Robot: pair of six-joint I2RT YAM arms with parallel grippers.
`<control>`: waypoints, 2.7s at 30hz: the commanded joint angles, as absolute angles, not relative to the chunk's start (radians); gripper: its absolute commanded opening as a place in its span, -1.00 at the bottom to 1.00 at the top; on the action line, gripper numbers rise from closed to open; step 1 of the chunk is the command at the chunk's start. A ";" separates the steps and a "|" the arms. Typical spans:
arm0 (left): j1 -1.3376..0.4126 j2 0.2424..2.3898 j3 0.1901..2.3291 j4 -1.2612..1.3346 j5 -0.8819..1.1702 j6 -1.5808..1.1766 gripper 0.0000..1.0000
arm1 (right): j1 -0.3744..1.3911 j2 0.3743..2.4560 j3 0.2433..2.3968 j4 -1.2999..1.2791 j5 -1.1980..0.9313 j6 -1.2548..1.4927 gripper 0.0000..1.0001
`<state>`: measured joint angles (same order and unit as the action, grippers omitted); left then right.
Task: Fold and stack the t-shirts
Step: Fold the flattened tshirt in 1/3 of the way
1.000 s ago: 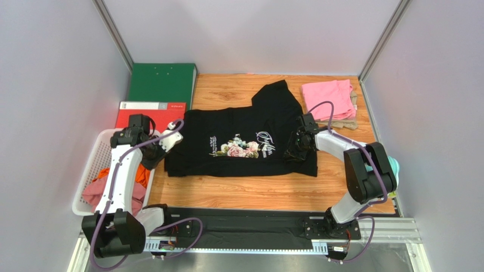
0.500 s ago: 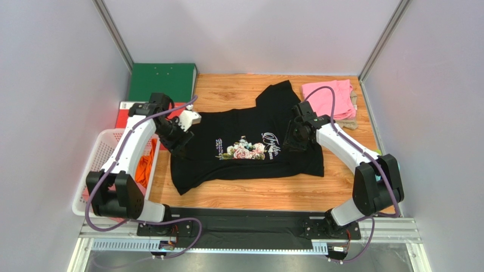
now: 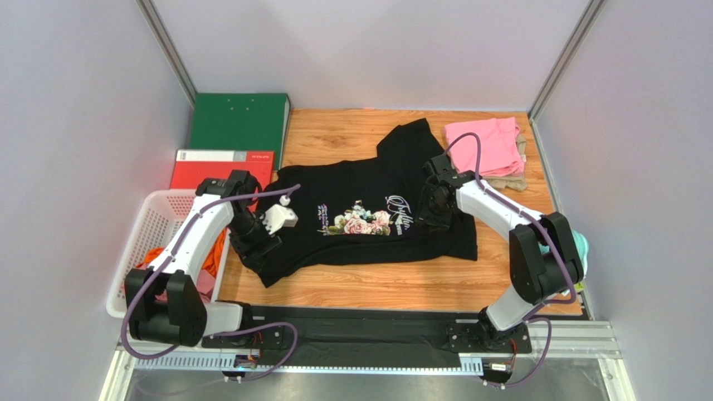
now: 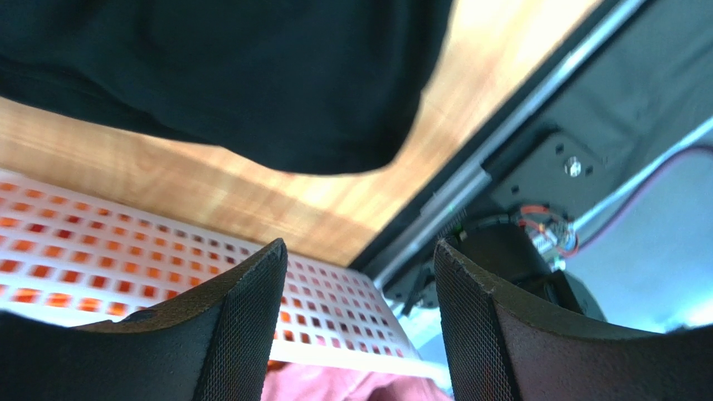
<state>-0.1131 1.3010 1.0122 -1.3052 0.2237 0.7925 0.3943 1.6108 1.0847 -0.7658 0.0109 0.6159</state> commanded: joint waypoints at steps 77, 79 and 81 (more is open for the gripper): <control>-0.272 1.308 0.908 -1.065 -0.011 0.660 -0.17 | 0.319 1.648 1.008 -0.630 0.066 0.588 0.18; -0.211 1.368 0.949 -1.051 0.024 0.640 -0.06 | 0.298 1.629 1.015 -0.658 0.097 0.583 0.25; -0.164 1.416 0.998 -1.048 0.037 0.618 -0.05 | 0.265 1.611 1.029 -0.695 0.132 0.578 0.25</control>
